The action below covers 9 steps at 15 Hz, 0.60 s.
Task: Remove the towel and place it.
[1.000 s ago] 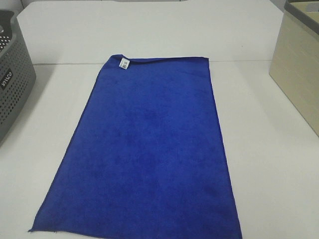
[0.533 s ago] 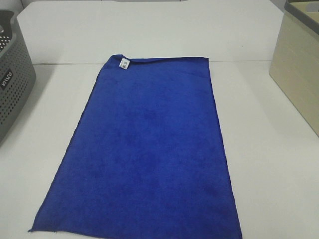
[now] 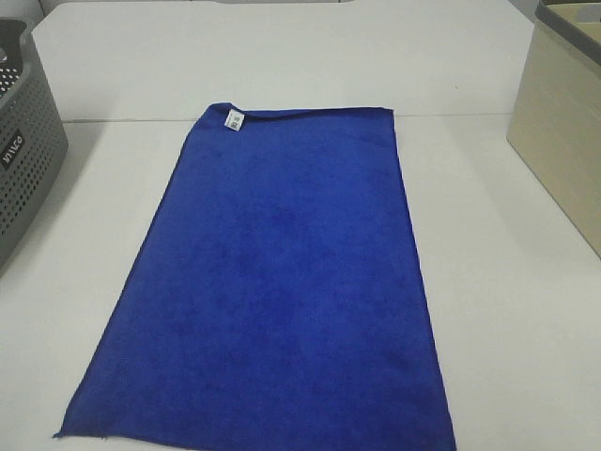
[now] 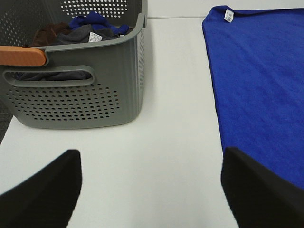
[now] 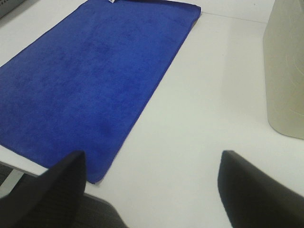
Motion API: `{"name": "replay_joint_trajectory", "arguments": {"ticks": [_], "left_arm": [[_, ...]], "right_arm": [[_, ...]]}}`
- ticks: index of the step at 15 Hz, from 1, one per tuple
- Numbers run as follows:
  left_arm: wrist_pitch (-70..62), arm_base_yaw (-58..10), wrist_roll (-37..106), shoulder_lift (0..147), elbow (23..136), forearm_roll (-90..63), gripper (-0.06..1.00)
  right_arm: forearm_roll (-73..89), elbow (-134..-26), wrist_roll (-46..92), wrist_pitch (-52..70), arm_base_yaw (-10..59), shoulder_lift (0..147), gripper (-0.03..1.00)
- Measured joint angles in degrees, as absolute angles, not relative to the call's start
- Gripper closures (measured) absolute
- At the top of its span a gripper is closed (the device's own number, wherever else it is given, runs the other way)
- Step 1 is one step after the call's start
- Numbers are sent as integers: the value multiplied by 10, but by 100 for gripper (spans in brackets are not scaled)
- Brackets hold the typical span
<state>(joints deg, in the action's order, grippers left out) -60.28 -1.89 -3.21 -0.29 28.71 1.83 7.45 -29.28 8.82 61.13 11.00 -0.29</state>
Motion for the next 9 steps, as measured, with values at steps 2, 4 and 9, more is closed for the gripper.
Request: {"name": "replay_joint_trajectory", "arguments": {"ticks": [2, 4, 9], "left_arm": [[-603, -19, -32, -3, 287, 18, 18], [-603, -19, -33, -3, 287, 18, 18], [-603, -19, -34, -3, 287, 18, 18]], "right_arm": [[76, -293, 88, 611, 110, -3, 21], [77, -293, 88, 611, 110, -3, 21], [77, -293, 88, 611, 110, -3, 21]]}}
